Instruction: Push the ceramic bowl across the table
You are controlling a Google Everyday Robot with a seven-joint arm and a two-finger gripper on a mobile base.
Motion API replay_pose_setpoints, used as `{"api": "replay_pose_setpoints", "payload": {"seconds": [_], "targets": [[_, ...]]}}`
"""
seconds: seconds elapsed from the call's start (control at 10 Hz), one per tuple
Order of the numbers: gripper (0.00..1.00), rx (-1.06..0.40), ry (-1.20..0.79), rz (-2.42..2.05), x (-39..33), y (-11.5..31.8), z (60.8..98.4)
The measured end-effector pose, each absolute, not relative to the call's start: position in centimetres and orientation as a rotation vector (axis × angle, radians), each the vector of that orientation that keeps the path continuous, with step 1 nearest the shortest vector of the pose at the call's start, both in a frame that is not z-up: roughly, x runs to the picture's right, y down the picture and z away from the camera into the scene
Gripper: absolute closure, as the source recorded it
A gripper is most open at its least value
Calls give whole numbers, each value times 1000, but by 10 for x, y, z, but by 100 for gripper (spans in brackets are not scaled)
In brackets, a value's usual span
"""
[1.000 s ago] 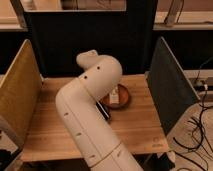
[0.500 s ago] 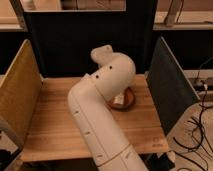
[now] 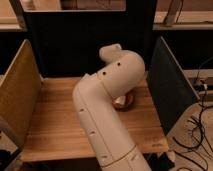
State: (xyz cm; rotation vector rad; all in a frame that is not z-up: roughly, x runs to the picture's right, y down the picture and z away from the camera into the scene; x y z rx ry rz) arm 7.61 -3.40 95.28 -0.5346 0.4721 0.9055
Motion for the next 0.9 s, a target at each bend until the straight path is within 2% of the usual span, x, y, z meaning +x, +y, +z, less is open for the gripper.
{"api": "replay_pose_setpoints", "payload": {"seconds": [0.1, 0.3, 0.6, 0.9], "targets": [[100, -497, 435, 873, 58, -50, 944], [100, -480, 399, 809, 31, -55, 935], [100, -548, 375, 696, -12, -18, 937], [100, -653, 393, 661, -28, 26, 958]]}}
